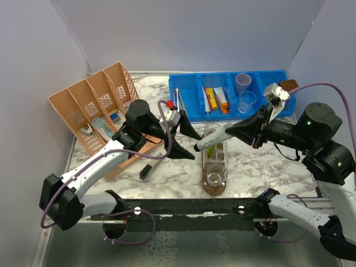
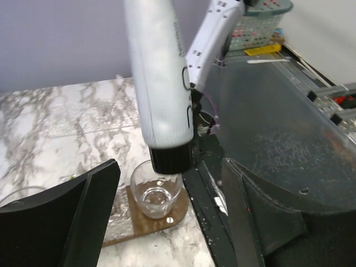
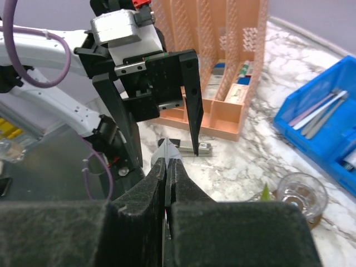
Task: Prepare toiletry sets of a toothbrush and toothpaste on the tray
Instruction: Pick up the toothpaste from the storage box, then place the toothpaste in the toothpaste holder.
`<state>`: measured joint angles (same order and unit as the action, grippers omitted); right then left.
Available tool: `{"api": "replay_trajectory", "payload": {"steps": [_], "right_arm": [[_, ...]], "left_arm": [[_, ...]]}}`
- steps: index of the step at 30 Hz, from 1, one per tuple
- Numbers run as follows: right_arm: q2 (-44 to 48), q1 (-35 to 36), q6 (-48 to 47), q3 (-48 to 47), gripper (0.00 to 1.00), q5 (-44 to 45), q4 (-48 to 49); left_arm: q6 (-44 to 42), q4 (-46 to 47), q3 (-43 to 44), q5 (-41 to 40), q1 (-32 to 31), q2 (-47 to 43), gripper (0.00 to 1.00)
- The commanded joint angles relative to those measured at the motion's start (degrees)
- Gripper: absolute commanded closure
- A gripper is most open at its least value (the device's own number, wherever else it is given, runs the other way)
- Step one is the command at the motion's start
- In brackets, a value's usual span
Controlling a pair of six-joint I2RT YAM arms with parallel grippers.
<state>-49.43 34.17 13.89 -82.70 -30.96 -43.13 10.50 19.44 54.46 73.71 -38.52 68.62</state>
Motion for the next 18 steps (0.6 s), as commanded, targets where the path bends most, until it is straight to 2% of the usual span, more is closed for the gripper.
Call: {"api": "replay_trajectory", "payload": {"steps": [1,4,7,9,13,18], "right_arm": [[3.23,0.28,-9.16,0.75,0.99,8.62,-0.62],[4.53,0.27,-14.17,2.08,0.99,12.66,-1.89],[5.41,0.26,-19.71,4.30,0.99,12.63,-3.59],[5.84,0.26,-23.72,6.16,0.99,12.09,-4.98],[5.85,0.28,-30.09,8.46,0.99,9.75,-8.01],[5.37,0.27,-37.15,12.34,0.99,2.72,-8.62]], "left_arm": [[0.37,0.88,0.20,-6.00,2.76,-0.79,0.20],[-0.76,0.05,-0.07,-9.44,4.10,-1.66,0.09],[-3.19,-2.33,-0.78,-18.91,5.25,-3.72,0.01],[-4.65,-3.69,-1.53,-27.76,5.59,-5.40,0.01],[-7.14,-8.00,-1.90,-50.60,5.80,-7.53,0.01],[-6.77,-13.01,-0.84,-73.49,5.83,-7.35,0.01]]}}
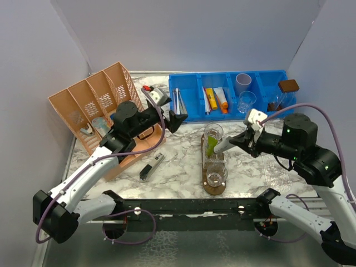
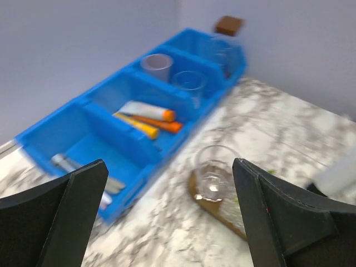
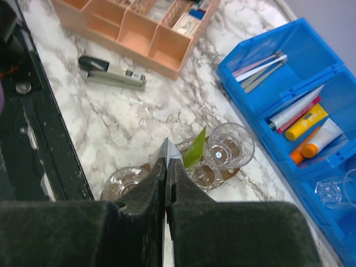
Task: Prepare toiletry sets of a toothbrush and toothpaste on the tray
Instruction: Place the toothpaste in the toothpaste holder.
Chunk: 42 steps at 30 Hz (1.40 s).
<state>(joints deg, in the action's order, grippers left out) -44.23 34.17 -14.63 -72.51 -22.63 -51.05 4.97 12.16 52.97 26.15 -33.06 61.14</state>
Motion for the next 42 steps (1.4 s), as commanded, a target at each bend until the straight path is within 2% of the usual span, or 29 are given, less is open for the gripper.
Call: {"api": "replay_trajectory", "payload": {"steps": [1,4,17,42], "right_arm": [[-0.11,0.26,-8.87,2.67,0.99,-5.92,-0.50],[-0.72,0.24,-8.23,3.85,0.99,-5.37,1.29],[-4.67,0.26,-7.65,8.03,0.99,-4.32,7.78],[-8.45,0.28,-7.88,11.98,0.99,-0.45,10.86]], "left_arm": [[-1.26,-7.14,1.34,-29.00,0.36,0.75,0.01],[-1.03,-9.68,2.97,-32.50,0.34,2.28,0.01],[0.12,-8.42,2.05,-30.53,0.45,1.65,0.01],[0.83,-8.94,2.52,-30.07,0.45,1.96,0.01]]}}
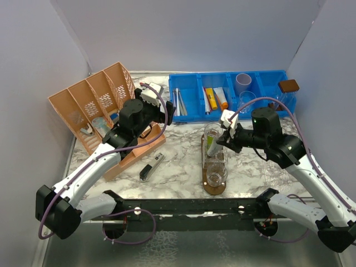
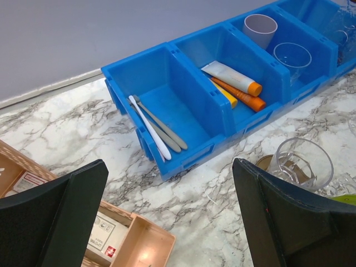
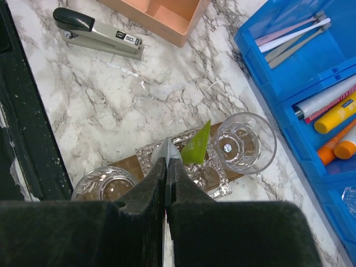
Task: Prepare toiletry sets of a toothbrush and toothpaste on the tray
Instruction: Place the toothpaste in the toothpaste holder.
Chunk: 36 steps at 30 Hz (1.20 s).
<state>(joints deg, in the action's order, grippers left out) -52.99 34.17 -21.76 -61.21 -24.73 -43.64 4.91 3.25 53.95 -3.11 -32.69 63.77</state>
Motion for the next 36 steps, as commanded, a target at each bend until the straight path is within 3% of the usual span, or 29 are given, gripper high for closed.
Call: {"api": "replay_trajectory", "payload": {"steps": [1,36], "right_arm": [[0.34,0.27,-0.81,0.78,0.99,1.76,3.47],[0.51,0.36,-1.99,3.73,0.99,0.04,5.26]], "left_arm": [[0.89,-0.04,1.58,-0.76,0.08,-0.66,0.01],[1.46,-0.13,1.83,0.39,0.14,0.05,0.01]]}}
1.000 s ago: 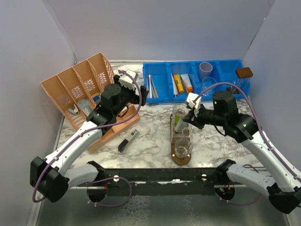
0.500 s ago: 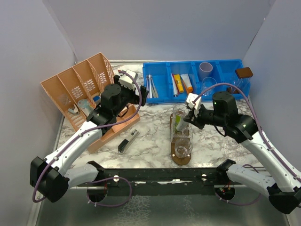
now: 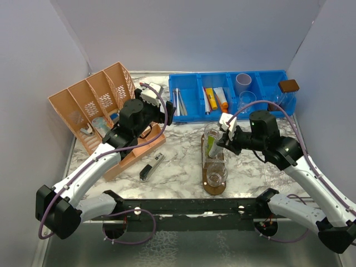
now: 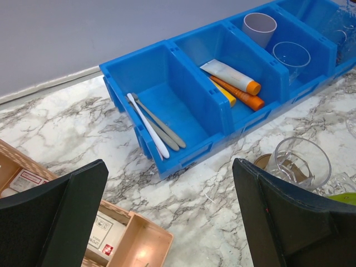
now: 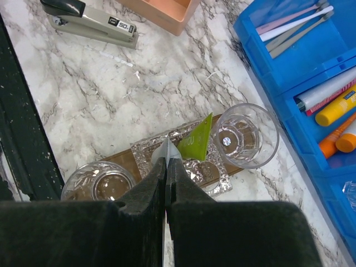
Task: Prepare toiletry sets of a toothbrush and toothpaste on the tray
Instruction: Place the toothpaste in the toothpaste holder.
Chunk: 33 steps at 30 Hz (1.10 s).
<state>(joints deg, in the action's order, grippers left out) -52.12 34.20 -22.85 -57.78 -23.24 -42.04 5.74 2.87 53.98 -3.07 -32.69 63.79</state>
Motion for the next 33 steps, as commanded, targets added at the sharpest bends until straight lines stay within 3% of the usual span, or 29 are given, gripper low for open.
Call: {"api": "replay_trajectory", "payload": {"steps": [1,33], "right_arm": [[-0.55,0.34,-0.89,0.30,0.99,-1.47,3.71],[-5.60,2.06,-0.34,6.10,0.99,0.39,10.08]], "left_arm": [[0.66,0.26,1.81,0.41,0.08,0.02,0.01],[1.29,0.20,1.99,1.20,0.26,-0.60,0.01]]}}
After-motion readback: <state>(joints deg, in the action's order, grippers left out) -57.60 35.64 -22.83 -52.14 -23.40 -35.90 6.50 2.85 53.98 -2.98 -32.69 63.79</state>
